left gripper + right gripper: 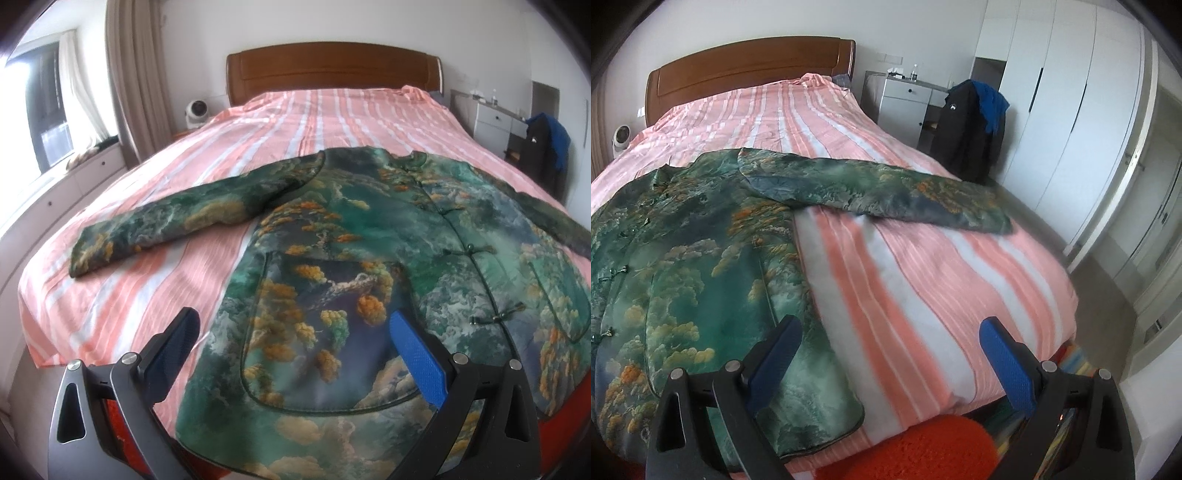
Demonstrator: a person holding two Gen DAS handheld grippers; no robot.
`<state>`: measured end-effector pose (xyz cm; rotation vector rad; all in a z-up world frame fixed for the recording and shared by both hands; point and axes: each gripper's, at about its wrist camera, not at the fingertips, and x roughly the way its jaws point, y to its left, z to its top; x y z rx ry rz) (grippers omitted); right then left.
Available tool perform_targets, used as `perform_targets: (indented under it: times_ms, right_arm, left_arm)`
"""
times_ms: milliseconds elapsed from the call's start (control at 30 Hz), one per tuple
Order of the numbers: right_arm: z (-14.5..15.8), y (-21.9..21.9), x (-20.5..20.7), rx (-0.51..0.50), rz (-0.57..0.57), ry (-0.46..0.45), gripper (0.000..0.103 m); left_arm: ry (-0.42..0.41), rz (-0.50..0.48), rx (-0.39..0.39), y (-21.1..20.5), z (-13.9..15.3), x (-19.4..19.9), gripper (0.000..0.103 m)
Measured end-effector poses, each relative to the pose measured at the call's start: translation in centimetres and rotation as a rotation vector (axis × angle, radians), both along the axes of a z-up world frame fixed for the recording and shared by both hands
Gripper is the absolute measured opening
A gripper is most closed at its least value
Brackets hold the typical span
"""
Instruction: Fold large clothes
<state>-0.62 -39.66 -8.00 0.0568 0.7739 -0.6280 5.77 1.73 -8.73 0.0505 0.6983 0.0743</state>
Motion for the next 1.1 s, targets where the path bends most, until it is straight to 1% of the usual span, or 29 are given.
perform_targets:
  times_ms: [400, 500, 567, 600, 633, 667, 700, 733, 767, 800, 867, 900, 933, 967, 1000, 1033, 1067, 1100]
  right_arm:
    - [-0.6, -0.8, 0.5, -0.010, -0.020, 0.024, 0.096]
    - [-0.7, -1.2, 0.7, 0.019, 0.000, 0.019, 0.096]
    - [-0.6, -2.0, 1.1, 0.115, 0.082, -0.012, 0.096]
    - [-0.4, -3.2, 1.4, 0.199, 0.140, -0.044, 0.096]
    - [-0.2, -4.6, 1.7, 0.268, 0.171, -0.083, 0.096]
    - [0.0, -6.4, 1.8, 0.328, 0.181, -0.127, 0.096]
    - [0.4, -9.3, 2.0, 0.392, 0.170, -0.187, 0.096]
    - [0.5, -11.3, 2.2, 0.424, 0.154, -0.218, 0.096]
    - [0.4, -14.2, 2.3, 0.469, 0.119, -0.251, 0.096]
    - [0.1, -17.6, 2.3, 0.522, 0.052, -0.284, 0.096]
    - [-1.2, -23.5, 2.1, 0.628, -0.087, -0.339, 0.096]
    - [-2.5, -26.9, 1.7, 0.698, -0.181, -0.366, 0.096]
    - [-3.3, -28.5, 1.6, 0.743, -0.224, -0.384, 0.092]
    - [-4.4, -30.2, 1.5, 0.808, -0.261, -0.409, 0.090]
    - [-5.9, -32.1, 1.5, 0.908, -0.294, -0.453, 0.085]
    - [-6.7, -33.0, 1.7, 0.972, -0.308, -0.488, 0.083]
    - [-7.2, -33.6, 1.9, 1.007, -0.319, -0.510, 0.082]
    - [-7.6, -34.2, 2.1, 1.017, -0.334, -0.526, 0.078]
  left_arm:
    - [0.011, 0.006, 0.013, 0.0, -0.5, 0.1, 0.102]
    - [0.013, 0.004, 0.022, -0.1, -0.6, 0.1, 0.102]
    - [0.013, 0.002, 0.027, -0.2, -0.7, 0.1, 0.102]
    - [0.014, 0.002, 0.029, -0.3, -0.7, 0.1, 0.102]
    - [0.017, 0.004, 0.032, -0.3, -0.8, 0.2, 0.102]
    - [0.019, 0.005, 0.033, -0.4, -0.9, 0.2, 0.102]
    - [0.020, 0.007, 0.033, -0.4, -0.9, 0.2, 0.102]
    - [0.020, 0.009, 0.033, -0.4, -0.9, 0.2, 0.102]
    - [0.019, 0.008, 0.034, -0.4, -0.9, 0.2, 0.102]
    - [0.018, 0.009, 0.036, -0.4, -0.9, 0.2, 0.102]
    - [0.020, 0.009, 0.043, -0.6, -1.1, 0.3, 0.102]
    - [0.023, 0.008, 0.045, -0.7, -1.1, 0.3, 0.102]
    - [0.026, 0.008, 0.051, -0.8, -1.2, 0.4, 0.102]
    - [0.031, 0.006, 0.057, -0.9, -1.3, 0.4, 0.102]
    - [0.037, 0.004, 0.067, -1.1, -1.5, 0.5, 0.102]
    - [0.043, 0.003, 0.075, -1.3, -1.7, 0.6, 0.102]
    - [0.046, 0.003, 0.080, -1.4, -1.8, 0.6, 0.102]
    - [0.052, 0.002, 0.087, -1.5, -1.9, 0.7, 0.102]
